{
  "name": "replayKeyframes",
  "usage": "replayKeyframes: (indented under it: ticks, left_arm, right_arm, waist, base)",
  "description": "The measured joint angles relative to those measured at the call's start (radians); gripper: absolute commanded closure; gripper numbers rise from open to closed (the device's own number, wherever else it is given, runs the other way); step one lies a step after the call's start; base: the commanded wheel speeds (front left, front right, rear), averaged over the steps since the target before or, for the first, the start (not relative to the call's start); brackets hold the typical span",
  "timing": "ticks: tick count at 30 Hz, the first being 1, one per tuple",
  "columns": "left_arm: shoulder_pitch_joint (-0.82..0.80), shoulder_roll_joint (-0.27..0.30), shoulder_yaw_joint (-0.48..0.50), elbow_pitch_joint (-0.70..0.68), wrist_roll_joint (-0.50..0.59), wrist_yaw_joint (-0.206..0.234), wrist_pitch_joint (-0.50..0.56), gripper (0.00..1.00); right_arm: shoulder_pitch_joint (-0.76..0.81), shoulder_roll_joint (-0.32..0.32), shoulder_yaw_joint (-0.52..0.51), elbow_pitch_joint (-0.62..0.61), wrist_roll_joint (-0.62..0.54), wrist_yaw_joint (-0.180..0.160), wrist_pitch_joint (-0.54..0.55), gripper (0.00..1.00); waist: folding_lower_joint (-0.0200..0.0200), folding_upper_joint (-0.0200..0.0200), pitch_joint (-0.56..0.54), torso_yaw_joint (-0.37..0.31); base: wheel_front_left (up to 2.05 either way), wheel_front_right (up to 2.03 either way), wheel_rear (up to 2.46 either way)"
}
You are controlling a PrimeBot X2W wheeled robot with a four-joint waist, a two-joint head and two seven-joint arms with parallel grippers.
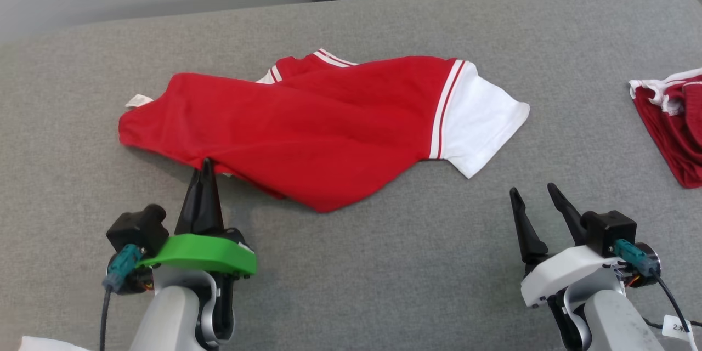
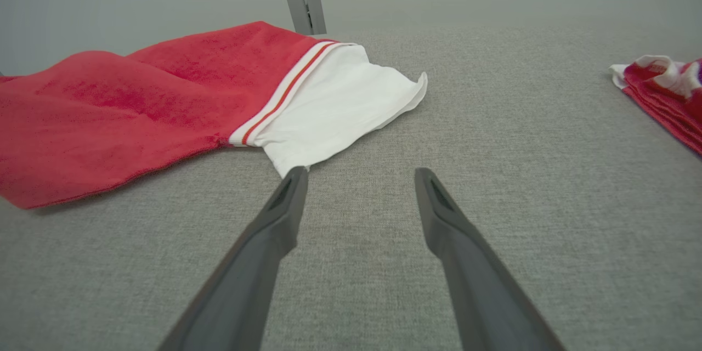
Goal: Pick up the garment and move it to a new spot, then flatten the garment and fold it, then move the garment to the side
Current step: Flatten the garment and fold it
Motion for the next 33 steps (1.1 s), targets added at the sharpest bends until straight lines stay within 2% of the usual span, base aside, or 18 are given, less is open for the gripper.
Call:
replayKeyframes:
  ticks: [8, 11, 16, 21, 27, 33]
  left_arm:
    - [-0.002, 0.0, 0.012, -0.214, 0.082, -0.041, 0.0, 1.0]
    - [0.01, 0.0, 0.004, -0.226, 0.101, -0.041, 0.0, 1.0]
    - [0.072, 0.001, 0.007, -0.103, 0.103, -0.033, 0.0, 1.0]
    - [0.061, 0.0, 0.065, -0.001, 0.11, -0.035, 0.0, 1.0]
    - [-0.094, 0.011, 0.148, 0.093, 0.163, -0.07, 0.0, 1.0]
    - [-0.294, 0.041, 0.212, 0.078, 0.236, -0.095, 0.0, 1.0]
  right_arm:
    - [0.03, 0.0, 0.01, 0.011, 0.026, 0.0, 0.0, 0.0]
    - [0.042, 0.001, 0.007, 0.012, 0.027, 0.0, 0.0, 0.0]
    - [0.05, 0.001, 0.007, 0.008, 0.027, 0.0, 0.0, 0.0]
    - [0.034, 0.0, 0.016, -0.001, 0.024, 0.0, 0.0, 0.0]
    - [-0.008, 0.001, 0.017, -0.01, 0.005, 0.0, 0.0, 0.0]
    - [-0.035, 0.001, 0.015, -0.012, -0.003, 0.0, 0.0, 0.0]
  waist:
    - [0.0, 0.0, -0.07, 0.03]
    - [0.0, 0.0, -0.089, 0.042]
    - [0.0, 0.0, -0.093, 0.06]
    - [0.0, 0.0, -0.06, 0.06]
    - [0.0, 0.0, 0.002, 0.055]
    - [0.0, 0.0, 0.063, 0.048]
  base:
    - [0.0, 0.0, 0.0]
    - [0.0, 0.0, 0.0]
    - [0.0, 0.0, 0.0]
    - [0.0, 0.0, 0.0]
    - [0.0, 0.0, 0.0]
    - [0.0, 0.0, 0.0]
